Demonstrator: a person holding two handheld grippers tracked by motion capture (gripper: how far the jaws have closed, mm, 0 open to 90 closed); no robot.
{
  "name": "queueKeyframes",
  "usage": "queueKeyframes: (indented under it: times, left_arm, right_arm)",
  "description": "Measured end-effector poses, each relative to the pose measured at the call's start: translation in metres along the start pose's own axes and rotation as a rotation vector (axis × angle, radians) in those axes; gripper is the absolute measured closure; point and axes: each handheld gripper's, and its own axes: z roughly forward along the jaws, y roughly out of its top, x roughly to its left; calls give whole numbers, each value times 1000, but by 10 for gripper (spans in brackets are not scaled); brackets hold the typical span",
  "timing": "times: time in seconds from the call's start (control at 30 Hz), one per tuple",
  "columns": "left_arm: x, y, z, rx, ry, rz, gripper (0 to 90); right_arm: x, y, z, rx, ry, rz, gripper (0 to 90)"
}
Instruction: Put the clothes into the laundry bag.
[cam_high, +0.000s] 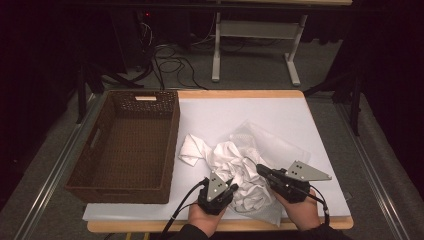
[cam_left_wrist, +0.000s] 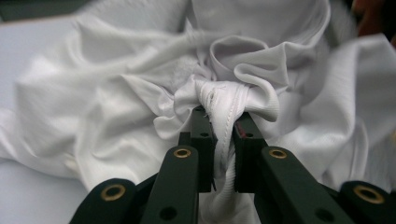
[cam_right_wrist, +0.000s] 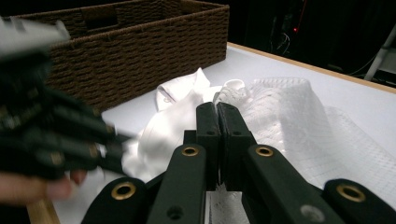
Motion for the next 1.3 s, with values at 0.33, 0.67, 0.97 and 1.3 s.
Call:
queueKeyframes:
  times: [0.33, 0.67, 0.97, 1.3]
  left_arm:
    - [-18, 16, 32, 8, -15, 115, 817]
    - [-13, 7, 73, 78, 27, 51, 811]
    - [-9, 7, 57, 40, -35, 18, 552]
    - [-1, -14, 18, 53, -47, 6, 216]
  right_arm:
    - [-10, -2, -3, -8, -11, 41, 898]
    - [-4, 1, -6, -13, 4, 20, 898]
    - [-9, 0, -11, -23, -6, 27, 897]
    - [-7, -1, -9, -14, -17, 18, 897]
